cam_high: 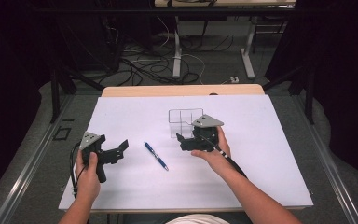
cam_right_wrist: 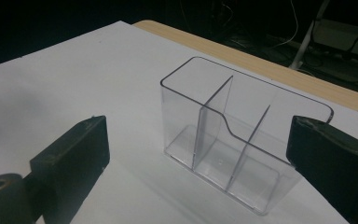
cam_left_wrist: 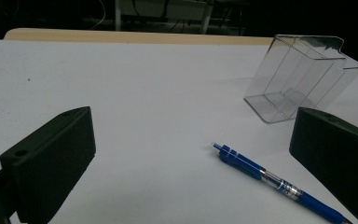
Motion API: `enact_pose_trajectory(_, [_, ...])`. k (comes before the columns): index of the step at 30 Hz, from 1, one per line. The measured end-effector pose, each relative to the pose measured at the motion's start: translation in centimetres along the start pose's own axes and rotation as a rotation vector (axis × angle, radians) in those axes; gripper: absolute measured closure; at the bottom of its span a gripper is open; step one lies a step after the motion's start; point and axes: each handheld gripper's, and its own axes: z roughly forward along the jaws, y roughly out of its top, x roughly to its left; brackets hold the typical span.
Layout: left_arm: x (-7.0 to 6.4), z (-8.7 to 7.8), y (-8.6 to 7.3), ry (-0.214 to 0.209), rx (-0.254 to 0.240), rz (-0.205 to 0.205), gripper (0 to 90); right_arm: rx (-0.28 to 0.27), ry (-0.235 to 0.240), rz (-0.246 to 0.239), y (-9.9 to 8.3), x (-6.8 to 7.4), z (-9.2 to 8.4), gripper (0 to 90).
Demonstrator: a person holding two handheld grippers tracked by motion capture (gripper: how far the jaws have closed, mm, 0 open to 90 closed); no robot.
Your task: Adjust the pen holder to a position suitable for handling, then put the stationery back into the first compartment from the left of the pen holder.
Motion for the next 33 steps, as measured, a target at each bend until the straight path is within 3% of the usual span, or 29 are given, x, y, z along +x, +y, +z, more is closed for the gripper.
enact_pose_trajectory(4, [0.1,0.0,0.0,0.0,-0.002,-0.002,0.2,0.005,0.006,-0.015,0.0,0.6,0.3,14.9])
enact_pose_trajectory(7, [0.1,0.0,0.0,0.0,0.0,-0.002,0.2,0.006,0.022,-0.011,0.0,0.9,0.7,15.4])
enact_pose_trajectory(12, [0.1,0.0,0.0,-0.002,0.008,0.004,0.2,0.057,0.056,-0.031,0.2,1.4,1.2,19.6])
enact_pose_trajectory(16, [0.0,0.0,0.0,-0.003,-0.002,-0.005,0.2,0.08,0.054,-0.018,0.4,2.0,1.5,26.9])
enact_pose_trajectory(24, [0.0,0.0,0.0,-0.009,0.009,0.005,0.2,0.134,0.096,0.003,0.2,3.1,2.2,34.8])
enact_pose_trajectory(27, [-0.1,0.1,-0.1,-0.012,0.006,-0.002,0.2,0.166,0.123,0.009,0.1,3.4,2.5,45.2])
enact_pose_trajectory(32, [0.0,0.1,-0.1,-0.014,0.01,0.0,0.2,0.205,0.136,0.005,-0.3,4.1,3.3,51.5])
enact_pose_trajectory(33, [0.0,0.1,-0.1,-0.014,0.01,0.0,0.2,0.193,0.138,0.004,-0.4,4.2,3.6,53.0])
